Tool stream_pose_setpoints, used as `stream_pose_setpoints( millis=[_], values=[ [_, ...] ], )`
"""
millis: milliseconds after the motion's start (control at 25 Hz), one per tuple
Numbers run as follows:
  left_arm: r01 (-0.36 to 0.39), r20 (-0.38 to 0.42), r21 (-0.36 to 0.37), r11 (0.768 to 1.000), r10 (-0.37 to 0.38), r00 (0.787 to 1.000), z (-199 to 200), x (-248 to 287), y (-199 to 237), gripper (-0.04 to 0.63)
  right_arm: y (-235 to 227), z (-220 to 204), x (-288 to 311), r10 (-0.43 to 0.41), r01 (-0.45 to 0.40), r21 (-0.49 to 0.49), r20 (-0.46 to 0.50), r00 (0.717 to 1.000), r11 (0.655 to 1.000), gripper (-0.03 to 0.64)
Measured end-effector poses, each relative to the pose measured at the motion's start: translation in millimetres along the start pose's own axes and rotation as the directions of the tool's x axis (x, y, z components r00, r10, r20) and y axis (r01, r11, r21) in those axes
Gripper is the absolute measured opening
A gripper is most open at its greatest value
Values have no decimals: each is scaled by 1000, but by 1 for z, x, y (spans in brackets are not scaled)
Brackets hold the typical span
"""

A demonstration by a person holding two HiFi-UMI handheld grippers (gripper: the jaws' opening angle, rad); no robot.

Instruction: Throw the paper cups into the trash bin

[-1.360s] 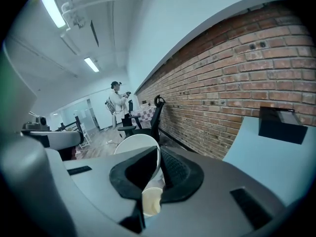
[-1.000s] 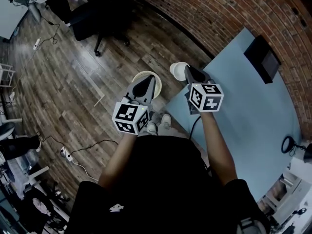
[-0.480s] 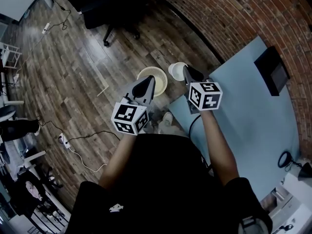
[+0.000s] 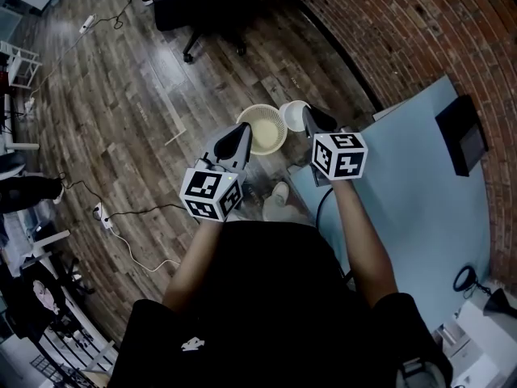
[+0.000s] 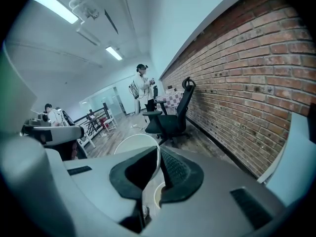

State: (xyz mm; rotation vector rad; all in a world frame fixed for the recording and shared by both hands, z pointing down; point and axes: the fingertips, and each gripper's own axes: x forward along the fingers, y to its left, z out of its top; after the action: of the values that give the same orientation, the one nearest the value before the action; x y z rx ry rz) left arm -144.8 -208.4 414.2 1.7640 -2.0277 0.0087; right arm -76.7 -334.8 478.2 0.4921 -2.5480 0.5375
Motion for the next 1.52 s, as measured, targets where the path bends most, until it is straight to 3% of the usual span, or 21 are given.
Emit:
stream_pose_setpoints(
  millis=[400,800,1240,1520],
  values=[
    [-8,-27,-45,999,7,1000,-7,-19,67,8,45,-13,47,3,-3,-9,-68,998,1000,25],
    [58,-104,-88,994,-68,992,-24,-18,129,8,83,-34,104,-33,38,28,-153,988,999,25],
    [116,-216,-90,989,-133,967,-63,3,191,8,99,-89,161,-73,85,31,-281,957,996,25],
    [159,-273,-104,982,-182,945,-102,22,214,8,85,-134,187,-117,144,56,-337,934,988,25]
  ],
)
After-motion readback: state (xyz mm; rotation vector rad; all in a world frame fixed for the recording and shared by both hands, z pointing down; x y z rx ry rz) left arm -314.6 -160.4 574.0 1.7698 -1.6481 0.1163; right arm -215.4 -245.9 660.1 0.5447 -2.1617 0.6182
